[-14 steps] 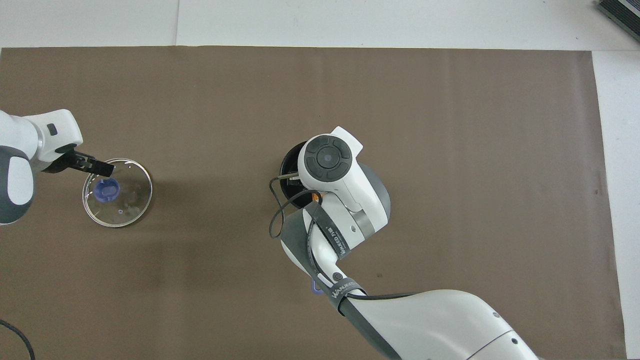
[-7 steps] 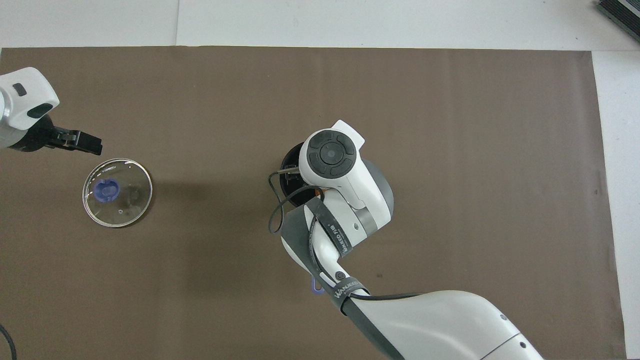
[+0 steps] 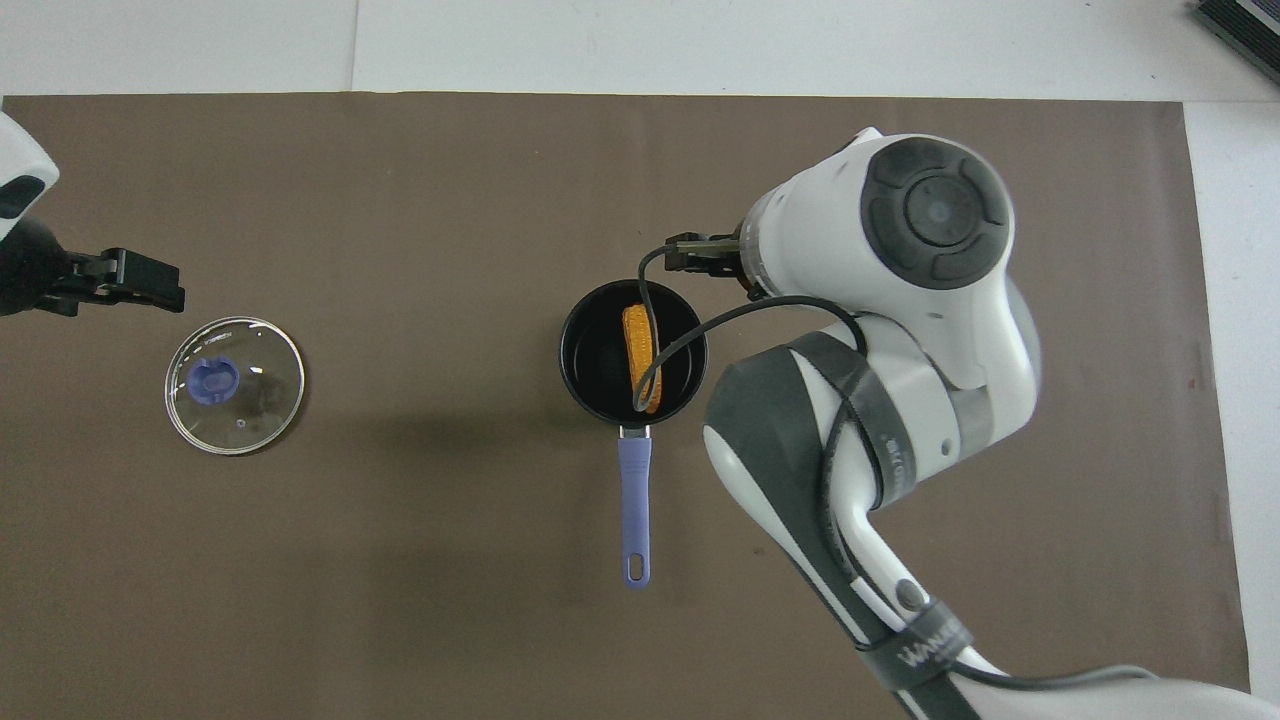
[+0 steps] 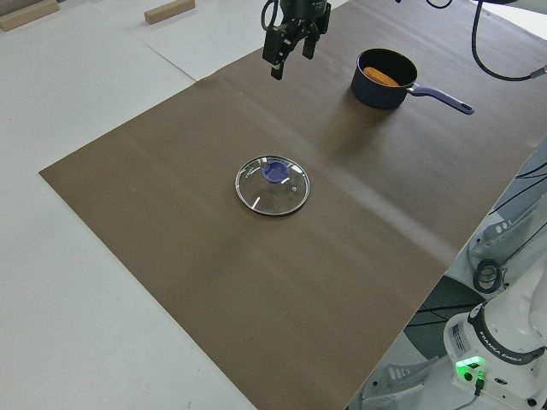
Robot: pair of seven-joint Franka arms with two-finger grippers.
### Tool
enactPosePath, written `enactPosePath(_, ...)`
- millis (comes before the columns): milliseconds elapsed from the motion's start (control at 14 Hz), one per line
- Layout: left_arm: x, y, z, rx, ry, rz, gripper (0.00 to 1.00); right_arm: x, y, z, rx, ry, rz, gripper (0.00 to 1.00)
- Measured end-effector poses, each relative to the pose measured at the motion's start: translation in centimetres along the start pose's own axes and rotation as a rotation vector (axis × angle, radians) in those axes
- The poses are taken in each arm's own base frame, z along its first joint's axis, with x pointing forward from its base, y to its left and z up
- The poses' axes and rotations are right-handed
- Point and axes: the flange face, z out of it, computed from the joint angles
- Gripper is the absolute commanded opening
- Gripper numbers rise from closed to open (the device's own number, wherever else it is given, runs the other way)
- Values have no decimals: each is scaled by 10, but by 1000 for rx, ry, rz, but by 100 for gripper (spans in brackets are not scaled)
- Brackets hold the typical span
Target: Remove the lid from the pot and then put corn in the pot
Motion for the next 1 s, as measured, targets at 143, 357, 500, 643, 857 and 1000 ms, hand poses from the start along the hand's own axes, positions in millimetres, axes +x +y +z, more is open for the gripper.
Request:
enactPosePath(143, -8, -2, -21, -1, -27, -6, 100, 3, 35, -38, -13, -18, -23, 100)
enactPosePath(357, -15, 2, -41, -1, -51, -17, 100, 0, 93, -89, -34, -63, -67, 100)
enactPosePath(500, -17, 5, -43, -2, -58, -17, 100, -7, 128, -112, -49, -113, -93, 100)
enactPosePath(643, -19, 5, -42, -2, -69, -17, 100, -15, 156, -127, -59, -161, -92, 100)
enactPosePath(857, -20, 5, -42, -2, -70, -17, 100, -23, 191, -146, -66, -195, -78, 100)
enactPosePath(1000, -20, 3, -42, -2, -72, -22, 100, -28, 217, -153, -68, -213, -60, 100)
